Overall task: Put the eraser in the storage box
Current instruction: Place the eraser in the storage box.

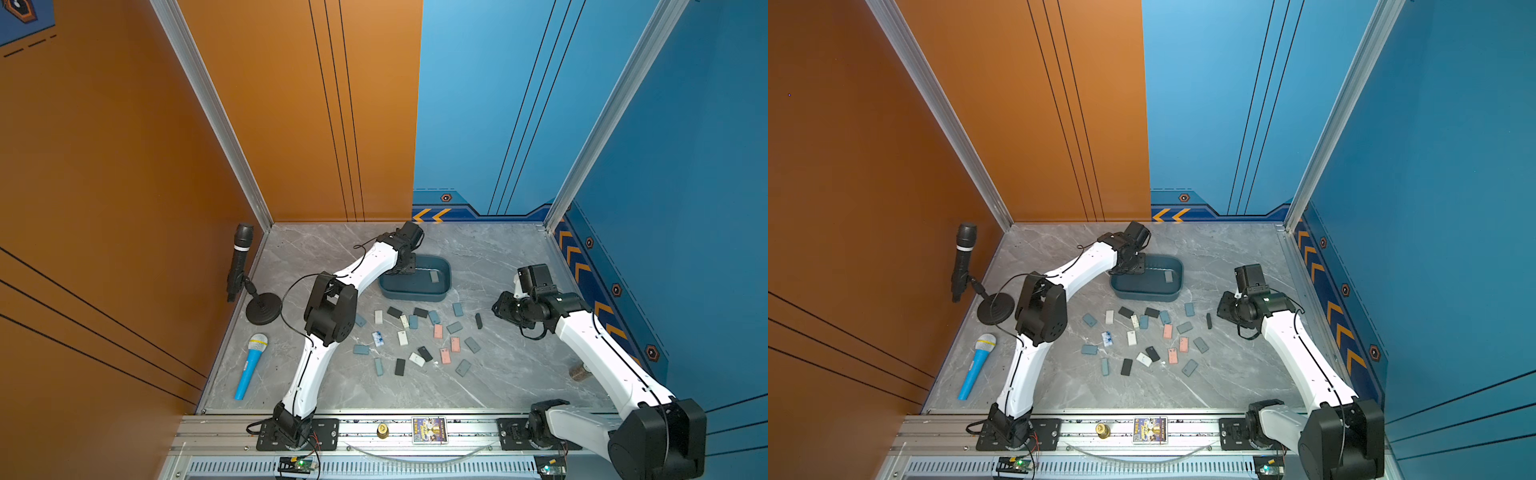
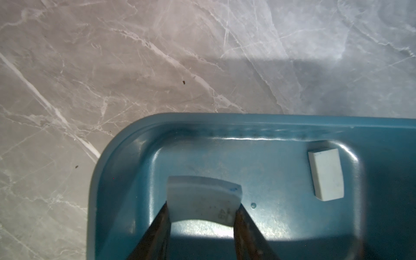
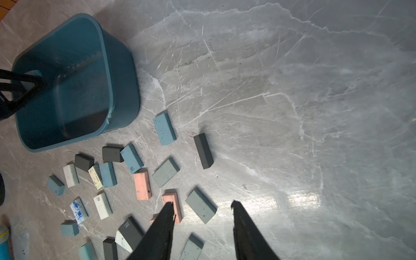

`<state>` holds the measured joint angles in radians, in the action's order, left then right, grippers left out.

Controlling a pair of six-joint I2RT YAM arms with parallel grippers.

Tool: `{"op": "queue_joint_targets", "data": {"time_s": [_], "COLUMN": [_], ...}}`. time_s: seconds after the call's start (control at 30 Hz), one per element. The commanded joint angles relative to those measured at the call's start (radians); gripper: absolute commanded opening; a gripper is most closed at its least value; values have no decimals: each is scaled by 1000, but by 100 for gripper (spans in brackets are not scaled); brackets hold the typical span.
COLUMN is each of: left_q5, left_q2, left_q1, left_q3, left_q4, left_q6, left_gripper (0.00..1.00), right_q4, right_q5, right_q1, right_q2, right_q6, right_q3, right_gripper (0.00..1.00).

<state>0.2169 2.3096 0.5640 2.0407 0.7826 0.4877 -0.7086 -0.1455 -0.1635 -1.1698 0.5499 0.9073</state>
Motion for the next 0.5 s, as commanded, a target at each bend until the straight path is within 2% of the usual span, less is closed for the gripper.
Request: {"op": "queue_joint_targets", "data": {"time_s": [0.0, 0.47], "left_q5": [21, 15], "left_q2": [22, 79], "left_q1": [5, -19], "left_q3": [19, 56], "left_q4": [40, 37], "left_q6": [20, 28], "left_gripper": [44, 47], "right_q4": [15, 14], "right_q5": [-11, -8], "right_q1": [7, 7], "right_q2": [0, 4], "right_q6": [-13, -13], "right_q3": [5, 8], "right_gripper": [44, 44]}}
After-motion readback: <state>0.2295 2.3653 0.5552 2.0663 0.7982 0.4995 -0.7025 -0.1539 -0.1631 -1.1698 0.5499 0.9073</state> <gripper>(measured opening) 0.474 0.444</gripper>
